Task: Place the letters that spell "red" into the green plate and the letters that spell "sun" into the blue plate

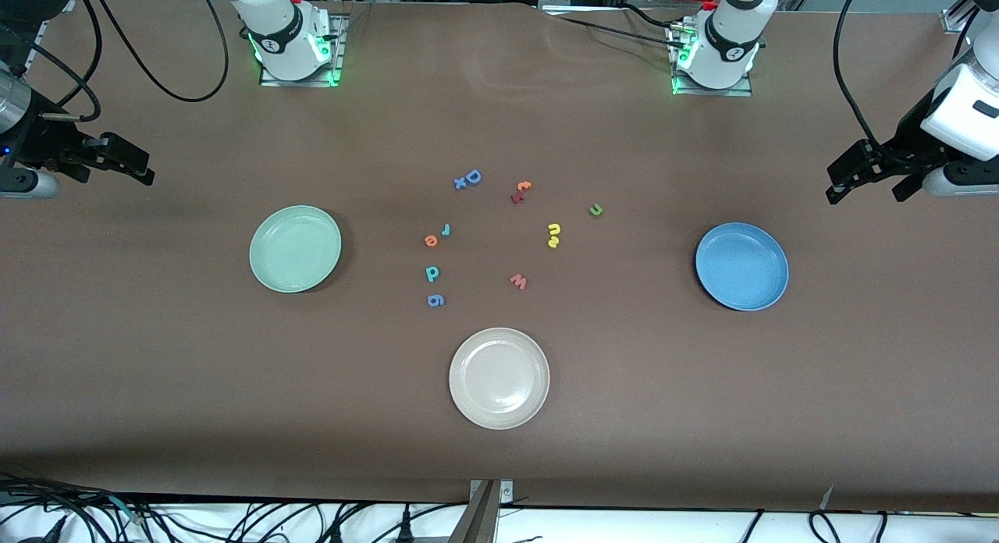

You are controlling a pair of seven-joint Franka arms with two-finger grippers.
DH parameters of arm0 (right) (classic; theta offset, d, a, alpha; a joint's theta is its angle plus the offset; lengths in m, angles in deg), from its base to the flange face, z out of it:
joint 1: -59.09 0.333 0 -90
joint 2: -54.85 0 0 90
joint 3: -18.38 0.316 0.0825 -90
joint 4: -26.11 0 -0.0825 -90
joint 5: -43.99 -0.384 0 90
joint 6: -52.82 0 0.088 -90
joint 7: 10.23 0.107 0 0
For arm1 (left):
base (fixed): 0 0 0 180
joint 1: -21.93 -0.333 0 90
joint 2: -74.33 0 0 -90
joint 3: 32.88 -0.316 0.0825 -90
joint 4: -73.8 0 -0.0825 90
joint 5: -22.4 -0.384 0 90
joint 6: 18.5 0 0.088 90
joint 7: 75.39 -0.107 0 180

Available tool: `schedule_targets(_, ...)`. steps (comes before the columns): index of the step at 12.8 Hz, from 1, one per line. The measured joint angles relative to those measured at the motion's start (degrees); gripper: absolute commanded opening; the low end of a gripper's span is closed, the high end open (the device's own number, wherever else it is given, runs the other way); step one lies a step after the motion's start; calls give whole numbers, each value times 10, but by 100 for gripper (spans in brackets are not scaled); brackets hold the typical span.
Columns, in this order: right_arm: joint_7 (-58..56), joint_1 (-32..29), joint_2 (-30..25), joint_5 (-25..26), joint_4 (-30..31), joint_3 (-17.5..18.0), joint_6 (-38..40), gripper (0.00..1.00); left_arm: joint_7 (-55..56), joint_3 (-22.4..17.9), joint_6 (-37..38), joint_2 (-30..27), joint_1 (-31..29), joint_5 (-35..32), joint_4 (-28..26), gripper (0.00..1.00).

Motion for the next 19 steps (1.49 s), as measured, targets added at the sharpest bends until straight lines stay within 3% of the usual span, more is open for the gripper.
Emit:
schedule_targets(1, 0, 0, 0, 0, 0, 0, 0, 100, 0, 11, 0, 0, -11, 0, 0, 100)
schedule_targets(3, 0, 0, 0, 0, 0, 0, 0, 100, -1, 88, 0, -2, -81, 0, 0, 100)
schedule_targets(4, 0, 0, 0, 0, 0, 0, 0, 100, -1, 106, 0, -3, -94, 0, 0, 100)
schedule_targets(19, 0, 0, 0, 0, 0, 0, 0, 100, -1, 113, 0, -3, -105, 0, 1, 100)
